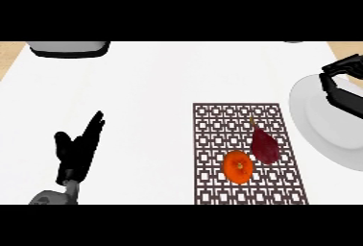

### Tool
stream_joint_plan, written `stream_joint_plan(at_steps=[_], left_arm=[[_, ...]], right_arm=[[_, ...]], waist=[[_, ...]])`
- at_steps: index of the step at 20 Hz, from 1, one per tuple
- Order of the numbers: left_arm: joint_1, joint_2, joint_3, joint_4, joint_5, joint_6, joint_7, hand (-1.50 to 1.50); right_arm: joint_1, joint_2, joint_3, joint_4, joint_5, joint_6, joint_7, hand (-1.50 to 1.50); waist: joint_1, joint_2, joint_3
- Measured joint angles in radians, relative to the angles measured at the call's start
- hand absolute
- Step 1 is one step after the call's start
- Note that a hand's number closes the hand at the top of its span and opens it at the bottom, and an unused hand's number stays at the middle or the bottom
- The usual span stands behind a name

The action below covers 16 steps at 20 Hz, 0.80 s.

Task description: Pick the squash from the placemat and place it in the plate

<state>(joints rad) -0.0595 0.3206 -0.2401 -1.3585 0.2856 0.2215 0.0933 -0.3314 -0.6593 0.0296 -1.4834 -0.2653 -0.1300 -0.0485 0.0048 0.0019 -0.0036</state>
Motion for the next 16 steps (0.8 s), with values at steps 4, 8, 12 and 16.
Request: stream_joint_plan(at_steps=[4, 8, 12, 16], left_arm=[[0.019, -0.027, -0.004, -0.026, 0.011, 0.005, 0.023, 0.00], [0.034, -0.050, -0.004, -0.042, -0.003, 0.007, 0.036, 0.00], [0.049, -0.053, -0.001, -0.067, -0.003, 0.000, 0.064, 0.00], [0.047, -0.055, 0.000, -0.068, -0.004, -0.009, 0.065, 0.00]], right_arm=[[0.108, 0.102, -0.025, 0.002, 0.036, -0.091, -0.161, -1.50], [0.202, 0.137, -0.044, -0.028, 0.044, -0.057, -0.265, -1.50], [0.266, 0.074, -0.034, -0.133, 0.085, -0.016, -0.202, -1.50], [0.289, -0.049, 0.025, -0.187, 0.161, 0.068, -0.092, -1.50]], waist=[[-0.007, -0.004, 0.006], [-0.008, -0.005, 0.007], [-0.011, -0.007, 0.006], [-0.011, -0.007, 0.004]])
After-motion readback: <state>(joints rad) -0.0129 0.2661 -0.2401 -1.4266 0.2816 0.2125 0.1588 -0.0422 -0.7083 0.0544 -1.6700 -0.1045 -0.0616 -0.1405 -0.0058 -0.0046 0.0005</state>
